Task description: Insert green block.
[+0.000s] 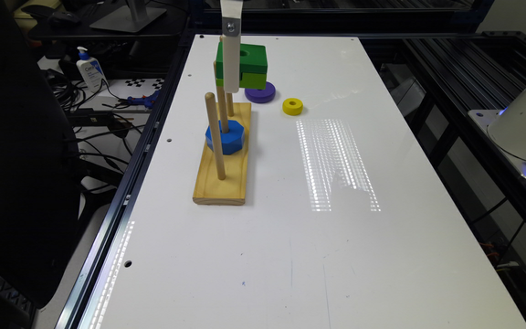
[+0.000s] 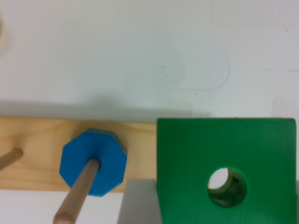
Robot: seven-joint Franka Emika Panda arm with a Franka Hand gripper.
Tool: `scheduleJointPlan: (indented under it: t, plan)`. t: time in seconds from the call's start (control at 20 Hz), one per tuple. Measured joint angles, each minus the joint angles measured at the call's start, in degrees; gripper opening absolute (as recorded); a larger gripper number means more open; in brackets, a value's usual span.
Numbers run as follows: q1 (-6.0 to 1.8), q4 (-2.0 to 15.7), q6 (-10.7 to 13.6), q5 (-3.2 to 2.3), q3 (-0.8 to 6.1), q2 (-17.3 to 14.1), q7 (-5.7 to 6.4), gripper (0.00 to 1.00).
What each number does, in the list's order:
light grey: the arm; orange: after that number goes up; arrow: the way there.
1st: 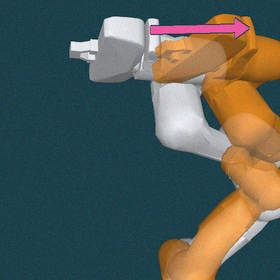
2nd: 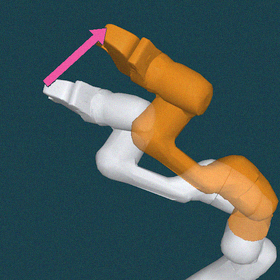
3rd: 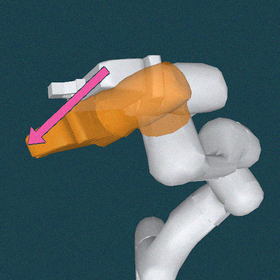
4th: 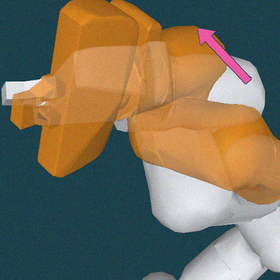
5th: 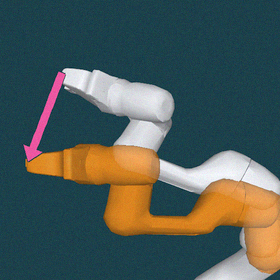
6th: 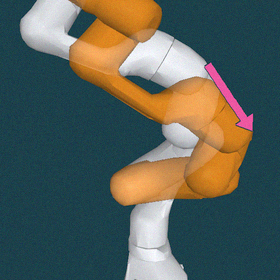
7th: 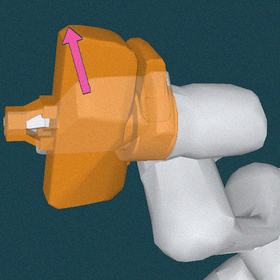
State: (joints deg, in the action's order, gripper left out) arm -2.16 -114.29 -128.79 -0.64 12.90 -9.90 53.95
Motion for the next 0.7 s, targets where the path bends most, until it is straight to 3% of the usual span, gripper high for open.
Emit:
scheduleJointPlan:
  t: [0.7]
  plan:
    - [-0.01, 0.59, 0.0, 0.0, -0.02, -0.44, 0.0, 0.0]
